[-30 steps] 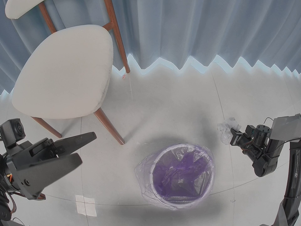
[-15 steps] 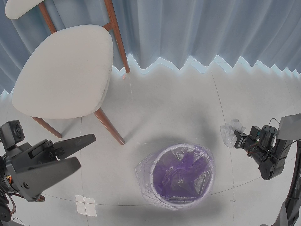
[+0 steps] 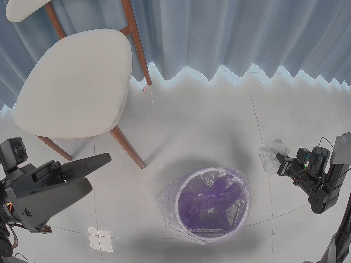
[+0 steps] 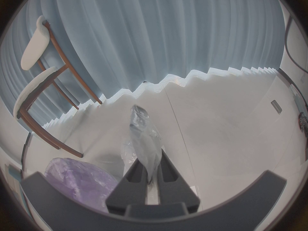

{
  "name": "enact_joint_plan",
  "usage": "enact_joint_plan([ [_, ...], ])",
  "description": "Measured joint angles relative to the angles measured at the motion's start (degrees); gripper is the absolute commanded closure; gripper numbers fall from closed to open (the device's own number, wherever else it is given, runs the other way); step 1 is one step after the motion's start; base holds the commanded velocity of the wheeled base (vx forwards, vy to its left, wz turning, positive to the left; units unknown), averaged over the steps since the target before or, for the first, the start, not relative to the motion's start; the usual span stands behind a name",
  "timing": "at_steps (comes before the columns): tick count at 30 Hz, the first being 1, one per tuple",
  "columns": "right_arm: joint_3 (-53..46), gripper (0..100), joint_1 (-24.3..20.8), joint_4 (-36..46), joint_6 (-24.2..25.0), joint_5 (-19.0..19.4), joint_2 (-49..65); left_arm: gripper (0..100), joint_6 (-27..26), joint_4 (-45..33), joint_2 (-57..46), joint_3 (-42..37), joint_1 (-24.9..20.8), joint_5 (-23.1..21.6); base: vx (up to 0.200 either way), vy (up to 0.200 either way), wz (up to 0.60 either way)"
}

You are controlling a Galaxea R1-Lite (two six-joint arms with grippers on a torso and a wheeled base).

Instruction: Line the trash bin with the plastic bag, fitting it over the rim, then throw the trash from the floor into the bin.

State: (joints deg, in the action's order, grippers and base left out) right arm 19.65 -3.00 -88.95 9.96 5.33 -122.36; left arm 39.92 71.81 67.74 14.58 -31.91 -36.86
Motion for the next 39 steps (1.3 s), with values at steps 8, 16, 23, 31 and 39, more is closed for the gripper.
enact_joint_plan([
  [8,-2.32,100,-1.02,-0.02,-0.09,-0.11,2.97,0,0.88,-0.02,0.12,0.46,0.0,0.22,0.0,0.0,0.0],
  [16,-4.19,100,-1.33,-0.02,-0.09,-0.16,5.68,0,2.5,0.04,0.06,1.1,-0.3,0.11,-0.1,0.0,0.0],
  [23,-4.72,100,-1.46,-0.02,-0.15,-0.18,6.99,0,2.5,0.06,0.06,1.15,-0.77,0.13,-0.2,0.0,0.0],
  [31,-5.73,100,-2.78,0.02,-0.06,-0.16,8.72,0,2.24,0.06,-0.02,1.07,-0.79,0.2,-0.025,0.0,0.0],
  [39,-7.41,100,-3.06,-0.02,0.02,-0.22,12.58,0,2.12,0.06,-0.09,0.9,-0.77,0.22,0.0,0.0,0.0],
])
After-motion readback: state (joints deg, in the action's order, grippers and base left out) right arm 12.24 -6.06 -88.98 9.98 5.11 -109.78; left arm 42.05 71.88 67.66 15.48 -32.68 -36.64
